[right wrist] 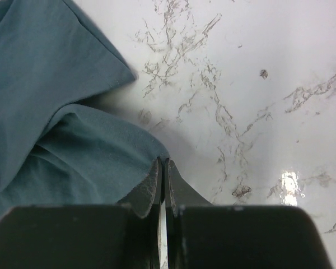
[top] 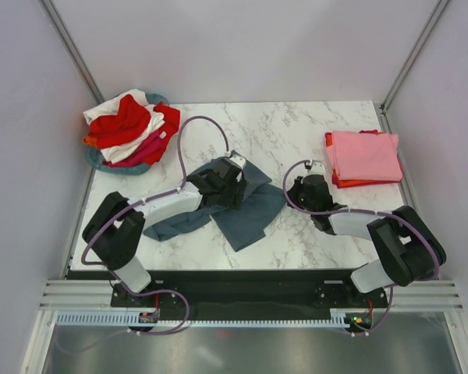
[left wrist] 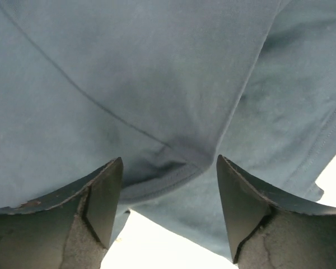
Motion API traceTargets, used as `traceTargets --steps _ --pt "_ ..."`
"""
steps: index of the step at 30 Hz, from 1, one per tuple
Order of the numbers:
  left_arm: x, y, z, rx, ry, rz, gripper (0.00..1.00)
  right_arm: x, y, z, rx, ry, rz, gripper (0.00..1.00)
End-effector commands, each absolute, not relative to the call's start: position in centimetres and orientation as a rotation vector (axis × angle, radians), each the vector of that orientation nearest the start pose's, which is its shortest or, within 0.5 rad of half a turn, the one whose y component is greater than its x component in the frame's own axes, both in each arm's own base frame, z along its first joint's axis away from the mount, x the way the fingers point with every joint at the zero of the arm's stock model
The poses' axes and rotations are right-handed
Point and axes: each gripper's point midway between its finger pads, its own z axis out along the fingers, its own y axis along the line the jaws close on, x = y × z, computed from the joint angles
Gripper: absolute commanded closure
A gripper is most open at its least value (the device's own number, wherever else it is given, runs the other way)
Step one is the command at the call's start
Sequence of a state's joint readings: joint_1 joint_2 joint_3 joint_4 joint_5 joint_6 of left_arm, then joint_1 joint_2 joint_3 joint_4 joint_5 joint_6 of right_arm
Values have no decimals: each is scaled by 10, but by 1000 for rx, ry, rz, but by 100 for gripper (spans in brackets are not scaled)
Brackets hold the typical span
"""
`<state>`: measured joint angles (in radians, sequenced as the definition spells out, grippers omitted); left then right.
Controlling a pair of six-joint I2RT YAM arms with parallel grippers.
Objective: Fold and stack the t-shirts
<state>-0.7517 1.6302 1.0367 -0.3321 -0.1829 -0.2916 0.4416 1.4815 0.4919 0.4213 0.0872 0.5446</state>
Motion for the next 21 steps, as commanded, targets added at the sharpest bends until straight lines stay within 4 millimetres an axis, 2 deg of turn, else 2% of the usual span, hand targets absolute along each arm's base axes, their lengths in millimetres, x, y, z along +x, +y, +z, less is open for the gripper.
traceTargets --steps 1,6,12,13,15,16,17,19,20,21 --pt "319 -267 80 570 2348 -201 28 341 164 54 187 2095 494 100" --pt "319 -280 78 612 2344 -217 31 341 166 54 192 2098 500 100" --pt "319 -286 65 663 2351 -172 36 341 163 57 204 2084 496 100" --pt "320 -286 63 661 2352 -162 44 340 163 56 205 2083 494 100" --pt "323 -284 55 654 2369 -126 52 340 163 56 206 2083 495 100" --pt "325 -283 54 648 2369 -112 62 340 162 58 207 2080 493 100" --pt "325 -280 52 635 2377 -90 67 341 161 58 211 2076 488 100" --pt "331 -273 52 600 2373 -28 78 340 160 59 212 2073 486 100" --pt "333 -271 55 582 2369 -9 89 341 159 60 215 2069 478 100" --pt "336 -268 63 555 2360 16 91 341 155 59 224 2070 459 100"
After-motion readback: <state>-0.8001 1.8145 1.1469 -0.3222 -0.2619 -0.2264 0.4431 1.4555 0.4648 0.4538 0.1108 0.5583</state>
